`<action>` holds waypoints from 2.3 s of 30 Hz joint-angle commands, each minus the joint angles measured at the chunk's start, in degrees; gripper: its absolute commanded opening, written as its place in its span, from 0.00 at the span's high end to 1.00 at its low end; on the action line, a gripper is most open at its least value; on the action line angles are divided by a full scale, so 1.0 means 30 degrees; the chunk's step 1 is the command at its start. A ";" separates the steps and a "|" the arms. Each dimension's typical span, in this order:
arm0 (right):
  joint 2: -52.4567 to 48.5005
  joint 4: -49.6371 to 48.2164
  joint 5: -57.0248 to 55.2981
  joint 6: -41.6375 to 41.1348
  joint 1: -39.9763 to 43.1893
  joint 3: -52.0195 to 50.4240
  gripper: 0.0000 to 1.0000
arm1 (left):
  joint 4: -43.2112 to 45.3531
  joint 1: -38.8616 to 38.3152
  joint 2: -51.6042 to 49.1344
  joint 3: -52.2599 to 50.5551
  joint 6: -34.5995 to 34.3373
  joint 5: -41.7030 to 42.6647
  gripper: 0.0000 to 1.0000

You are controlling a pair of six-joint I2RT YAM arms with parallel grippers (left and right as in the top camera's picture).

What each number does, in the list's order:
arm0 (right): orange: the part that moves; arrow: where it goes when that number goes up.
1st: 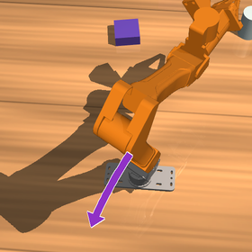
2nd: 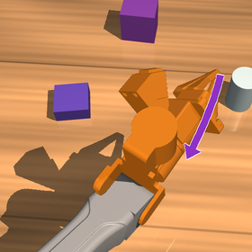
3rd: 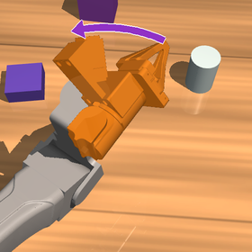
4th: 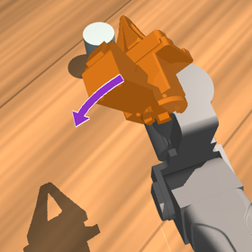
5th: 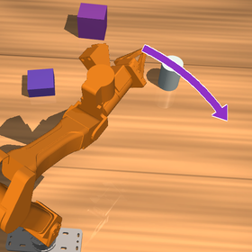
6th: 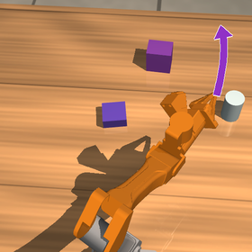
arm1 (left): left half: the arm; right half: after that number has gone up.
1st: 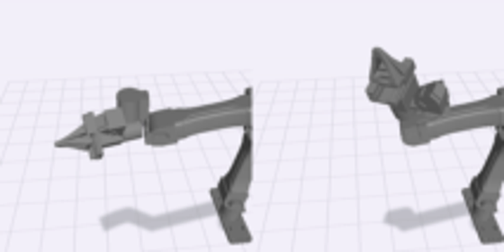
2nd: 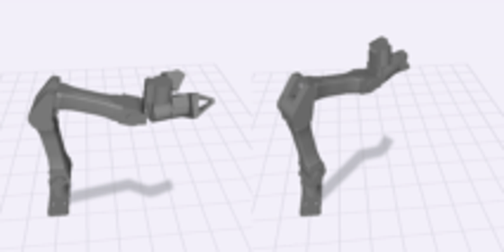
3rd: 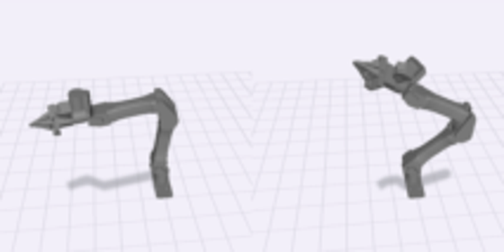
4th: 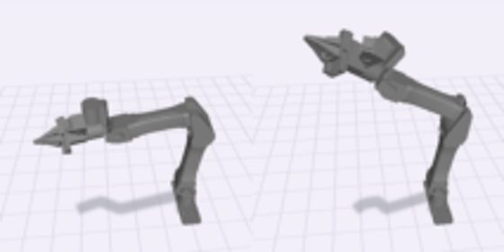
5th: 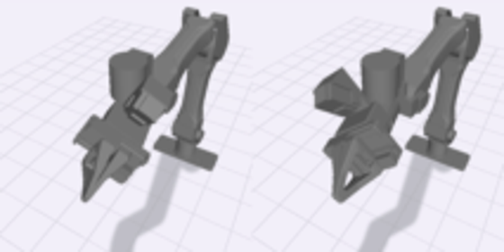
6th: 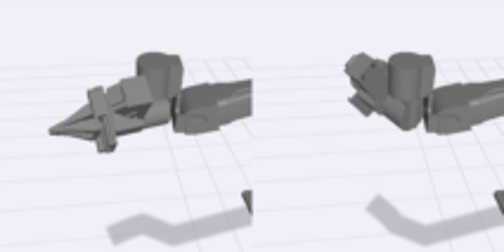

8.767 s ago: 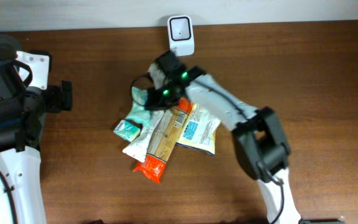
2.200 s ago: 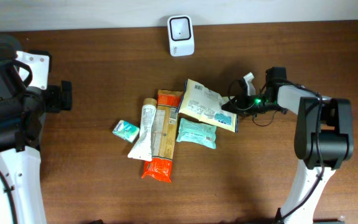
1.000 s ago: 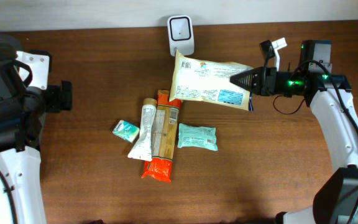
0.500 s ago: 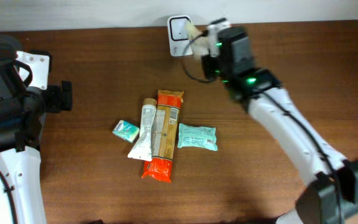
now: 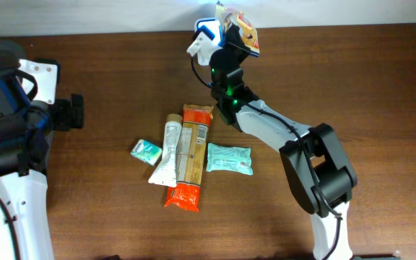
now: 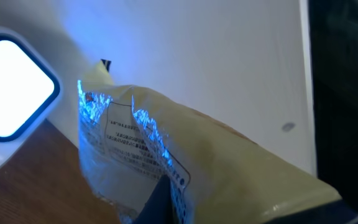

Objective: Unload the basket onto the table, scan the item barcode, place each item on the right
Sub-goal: 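Hold the snack bag barcode in front of the scanner, then carry the snack bag to the right side and release it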

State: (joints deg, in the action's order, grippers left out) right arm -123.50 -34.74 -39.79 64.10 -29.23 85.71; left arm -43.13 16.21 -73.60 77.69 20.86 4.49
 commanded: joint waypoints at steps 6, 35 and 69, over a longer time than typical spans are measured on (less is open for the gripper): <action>0.0000 -0.1501 0.2186 0.3228 -0.0022 0.0583 0.96 | 0.0044 0.0066 -0.0015 0.0080 0.0291 0.0197 0.01; -0.1180 -0.3716 0.5129 0.8502 0.0619 0.0583 0.96 | 0.0036 0.0066 -0.0015 0.0080 0.0291 0.0197 0.01; 1.5373 2.8800 2.0247 -2.5092 1.5956 -0.0408 0.96 | 0.0036 0.0073 -0.0015 0.0080 0.0291 0.0197 0.01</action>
State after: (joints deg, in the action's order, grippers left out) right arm -73.12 51.55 6.90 -7.33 11.73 86.76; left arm -43.13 16.21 -73.60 77.69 20.88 4.49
